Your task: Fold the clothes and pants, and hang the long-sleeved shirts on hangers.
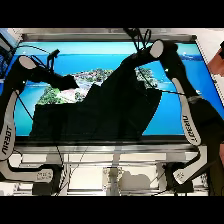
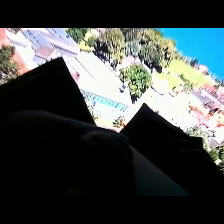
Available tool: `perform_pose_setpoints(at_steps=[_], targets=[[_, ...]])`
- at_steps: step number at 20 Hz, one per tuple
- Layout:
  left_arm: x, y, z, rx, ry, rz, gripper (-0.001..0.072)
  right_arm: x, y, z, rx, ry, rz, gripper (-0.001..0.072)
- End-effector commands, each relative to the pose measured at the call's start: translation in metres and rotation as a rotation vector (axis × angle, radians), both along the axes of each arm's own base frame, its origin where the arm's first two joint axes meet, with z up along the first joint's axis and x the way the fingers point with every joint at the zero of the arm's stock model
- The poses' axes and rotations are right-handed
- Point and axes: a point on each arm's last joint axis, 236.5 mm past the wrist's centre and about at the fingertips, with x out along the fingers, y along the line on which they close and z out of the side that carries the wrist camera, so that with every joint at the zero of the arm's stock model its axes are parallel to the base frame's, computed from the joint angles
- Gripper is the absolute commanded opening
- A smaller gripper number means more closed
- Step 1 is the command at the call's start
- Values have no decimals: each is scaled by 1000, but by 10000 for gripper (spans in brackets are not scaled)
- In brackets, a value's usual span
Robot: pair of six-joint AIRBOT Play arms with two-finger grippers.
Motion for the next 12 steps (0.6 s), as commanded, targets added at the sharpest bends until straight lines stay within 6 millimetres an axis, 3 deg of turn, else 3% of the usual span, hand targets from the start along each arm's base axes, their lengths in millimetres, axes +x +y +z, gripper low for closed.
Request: perform_pose_setpoints(at_steps=[1,3,5,6,9,10,12], targets=[[-57,38,-27,229,175,-202,363,7,2,-39,-10,63,-14,48],[-60,38,-28,295,147,-281,359,9,2,-39,-9,56,-16,115],[-60,32,-32,374,104,-383,356,9,2,-38,-9,55,-16,116],[-64,33,-38,440,106,-439,350,8,1,-40,-15,62,-15,163],[-85,39,-70,615,139,-627,345,-4,-14,-46,-95,108,-3,399],[-84,42,-83,666,123,-653,338,-9,-23,-48,-143,129,0,444],[-74,37,-101,700,50,-671,302,-20,-45,-45,-218,179,-6,446]])
